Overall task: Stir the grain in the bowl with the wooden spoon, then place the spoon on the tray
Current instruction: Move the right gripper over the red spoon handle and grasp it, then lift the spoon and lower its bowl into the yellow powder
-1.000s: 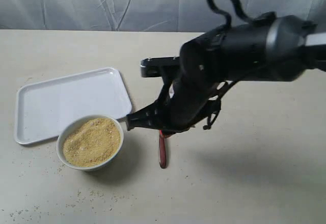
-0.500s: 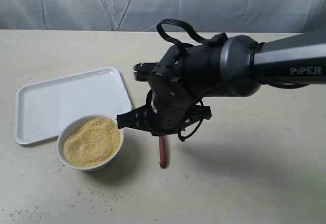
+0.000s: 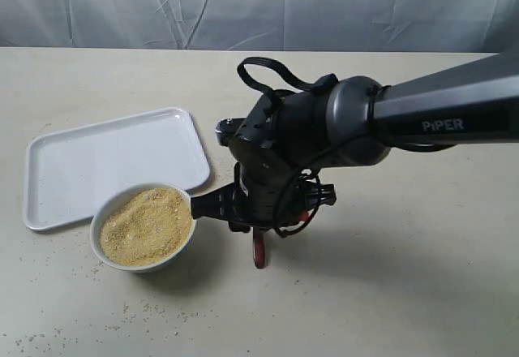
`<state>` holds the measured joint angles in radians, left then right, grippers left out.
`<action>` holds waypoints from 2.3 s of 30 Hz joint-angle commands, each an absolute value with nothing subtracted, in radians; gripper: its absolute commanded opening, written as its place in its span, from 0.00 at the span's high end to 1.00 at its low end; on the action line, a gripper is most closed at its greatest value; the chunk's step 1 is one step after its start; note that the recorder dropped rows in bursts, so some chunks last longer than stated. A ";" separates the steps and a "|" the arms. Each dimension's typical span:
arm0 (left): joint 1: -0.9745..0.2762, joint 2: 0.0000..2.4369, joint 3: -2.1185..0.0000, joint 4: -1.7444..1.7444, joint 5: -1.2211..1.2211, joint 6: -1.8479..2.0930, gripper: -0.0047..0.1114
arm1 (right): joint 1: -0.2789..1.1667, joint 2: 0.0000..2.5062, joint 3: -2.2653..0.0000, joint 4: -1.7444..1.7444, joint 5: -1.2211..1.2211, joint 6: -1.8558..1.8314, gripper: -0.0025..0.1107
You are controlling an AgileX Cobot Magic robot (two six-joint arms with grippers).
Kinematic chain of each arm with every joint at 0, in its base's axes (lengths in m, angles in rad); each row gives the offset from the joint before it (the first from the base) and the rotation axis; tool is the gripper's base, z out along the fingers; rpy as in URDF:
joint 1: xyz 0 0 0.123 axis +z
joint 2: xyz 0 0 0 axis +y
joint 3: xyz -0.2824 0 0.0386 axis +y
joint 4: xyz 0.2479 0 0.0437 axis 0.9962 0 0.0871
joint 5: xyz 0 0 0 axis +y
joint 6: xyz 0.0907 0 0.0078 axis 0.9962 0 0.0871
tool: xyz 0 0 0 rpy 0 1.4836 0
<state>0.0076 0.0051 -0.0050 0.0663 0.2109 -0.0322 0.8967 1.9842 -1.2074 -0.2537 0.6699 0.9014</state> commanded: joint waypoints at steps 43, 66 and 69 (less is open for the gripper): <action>0.008 0.000 0.000 0.067 0.205 -0.033 0.96 | 0.999 1.914 -1.364 -0.063 0.841 -0.236 0.97; 0.008 0.000 0.000 0.067 0.205 -0.033 0.96 | 0.999 1.776 -1.383 0.114 0.911 0.000 0.85; 0.008 0.000 0.000 0.067 0.205 -0.033 0.96 | 0.999 1.808 -1.379 0.143 1.036 -0.006 0.98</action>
<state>0.0076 0.0051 -0.0050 0.0663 0.2109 -0.0322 0.9985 1.7871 -1.3793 0.1246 0.9761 -0.0088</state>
